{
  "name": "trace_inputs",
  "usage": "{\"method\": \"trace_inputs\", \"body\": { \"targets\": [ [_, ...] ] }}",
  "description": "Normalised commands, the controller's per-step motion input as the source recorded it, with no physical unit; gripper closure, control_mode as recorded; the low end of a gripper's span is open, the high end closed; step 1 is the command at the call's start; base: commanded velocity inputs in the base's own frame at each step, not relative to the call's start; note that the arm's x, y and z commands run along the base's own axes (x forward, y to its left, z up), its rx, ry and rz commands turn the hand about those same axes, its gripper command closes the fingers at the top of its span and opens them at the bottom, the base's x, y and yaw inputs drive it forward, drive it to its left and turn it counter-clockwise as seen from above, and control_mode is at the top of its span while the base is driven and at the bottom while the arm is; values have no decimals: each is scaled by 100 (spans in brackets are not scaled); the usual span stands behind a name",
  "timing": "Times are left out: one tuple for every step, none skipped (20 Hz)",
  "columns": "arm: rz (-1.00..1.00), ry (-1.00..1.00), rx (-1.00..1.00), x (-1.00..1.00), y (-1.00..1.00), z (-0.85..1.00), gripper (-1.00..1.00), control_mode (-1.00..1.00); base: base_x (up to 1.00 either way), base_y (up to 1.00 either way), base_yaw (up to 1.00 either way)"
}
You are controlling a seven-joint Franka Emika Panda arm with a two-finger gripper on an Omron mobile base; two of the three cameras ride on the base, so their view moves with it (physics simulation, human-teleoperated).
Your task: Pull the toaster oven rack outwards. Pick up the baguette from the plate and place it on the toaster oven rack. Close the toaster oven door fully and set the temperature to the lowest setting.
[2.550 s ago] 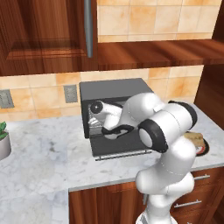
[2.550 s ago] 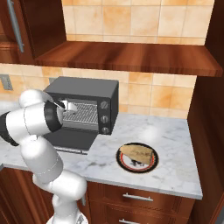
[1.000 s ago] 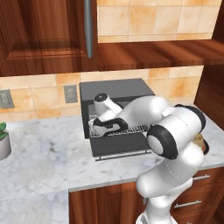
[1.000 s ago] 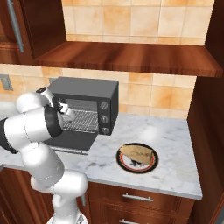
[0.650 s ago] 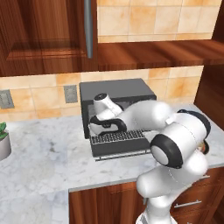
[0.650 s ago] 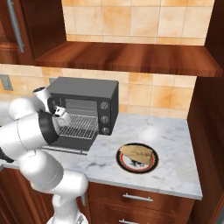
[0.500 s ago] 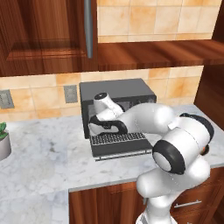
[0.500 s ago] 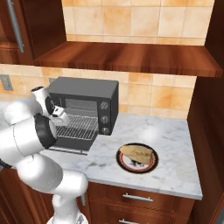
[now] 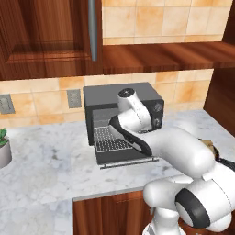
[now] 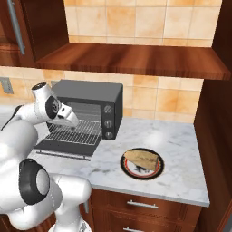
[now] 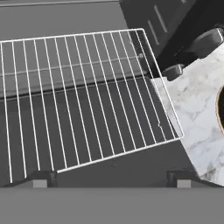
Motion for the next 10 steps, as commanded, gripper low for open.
{"method": "trace_inputs", "body": {
  "targets": [
    [-25, 3, 18, -15, -100, 0, -100, -100, 0, 0, 0],
    [-27, 4, 18, -10, -100, 0, -100, -100, 0, 0, 0],
    [-30, 5, 19, -9, -100, 0, -100, -100, 0, 0, 0],
    [-32, 6, 17, -3, -100, 0, -100, -100, 0, 0, 0],
    [-34, 6, 14, 0, -100, 0, -100, -100, 0, 0, 0],
    [-32, 6, 13, 0, -100, 0, -100, -100, 0, 0, 0],
    [-28, 4, 9, 0, -100, 0, -100, -100, 0, 0, 0],
    [-24, 4, 7, 0, -100, 0, -100, -100, 0, 0, 0],
    [-21, 5, 6, 0, -96, 0, -100, -100, 0, 0, 0],
    [-19, 4, 3, 0, -94, 0, -100, -100, 0, 0, 0]
  ]
}}
